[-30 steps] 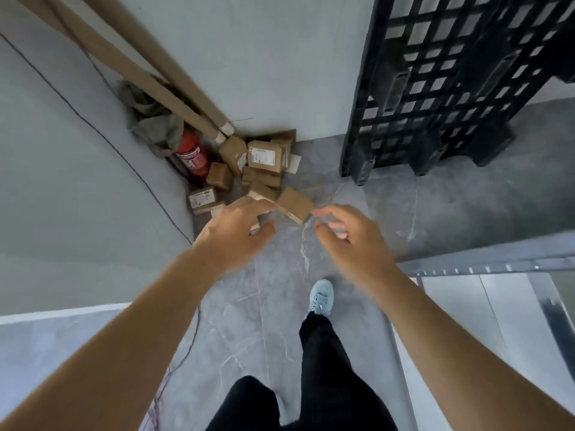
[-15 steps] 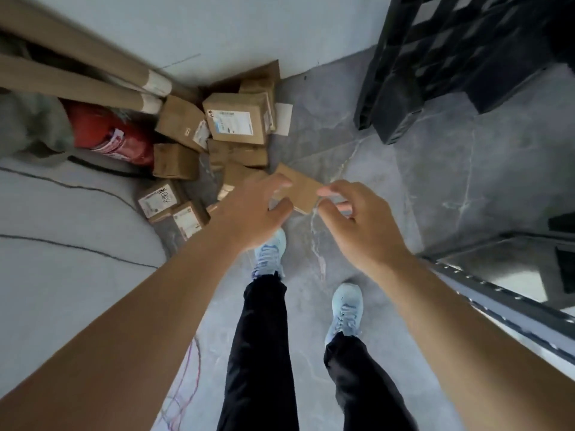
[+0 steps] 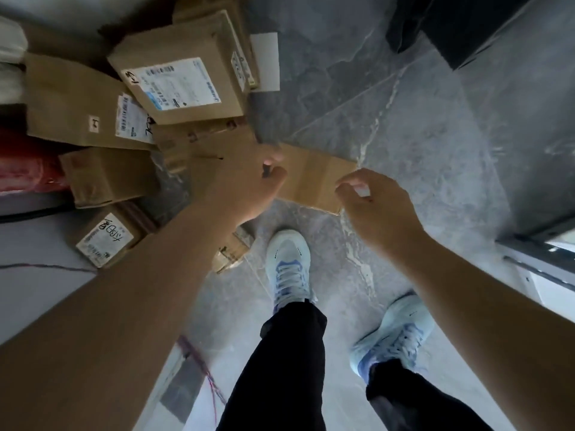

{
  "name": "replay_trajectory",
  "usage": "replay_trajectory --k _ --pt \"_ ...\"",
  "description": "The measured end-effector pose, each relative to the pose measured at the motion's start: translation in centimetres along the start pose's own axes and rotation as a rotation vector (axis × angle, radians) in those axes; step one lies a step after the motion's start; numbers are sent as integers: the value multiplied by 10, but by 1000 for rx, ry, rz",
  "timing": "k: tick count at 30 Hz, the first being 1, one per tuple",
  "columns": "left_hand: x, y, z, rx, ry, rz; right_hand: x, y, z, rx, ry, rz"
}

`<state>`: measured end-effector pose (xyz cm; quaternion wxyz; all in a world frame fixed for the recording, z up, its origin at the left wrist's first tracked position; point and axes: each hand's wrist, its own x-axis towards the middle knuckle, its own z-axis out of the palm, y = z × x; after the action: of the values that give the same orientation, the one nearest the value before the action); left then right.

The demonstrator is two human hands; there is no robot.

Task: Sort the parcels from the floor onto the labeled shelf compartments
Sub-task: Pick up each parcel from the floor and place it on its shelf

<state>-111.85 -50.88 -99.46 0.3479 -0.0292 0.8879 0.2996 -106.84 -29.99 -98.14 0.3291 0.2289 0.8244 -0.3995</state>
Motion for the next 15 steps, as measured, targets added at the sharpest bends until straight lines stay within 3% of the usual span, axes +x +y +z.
replay_trajectory --k 8,11,15 --pt "59 -28 46 -70 -27 -55 64 36 51 37 65 147" --pt "70 -32 59 -134 -8 -106 78 42 63 197 72 224" --pt "63 -22 59 -264 19 -188 75 39 67 444 204 285"
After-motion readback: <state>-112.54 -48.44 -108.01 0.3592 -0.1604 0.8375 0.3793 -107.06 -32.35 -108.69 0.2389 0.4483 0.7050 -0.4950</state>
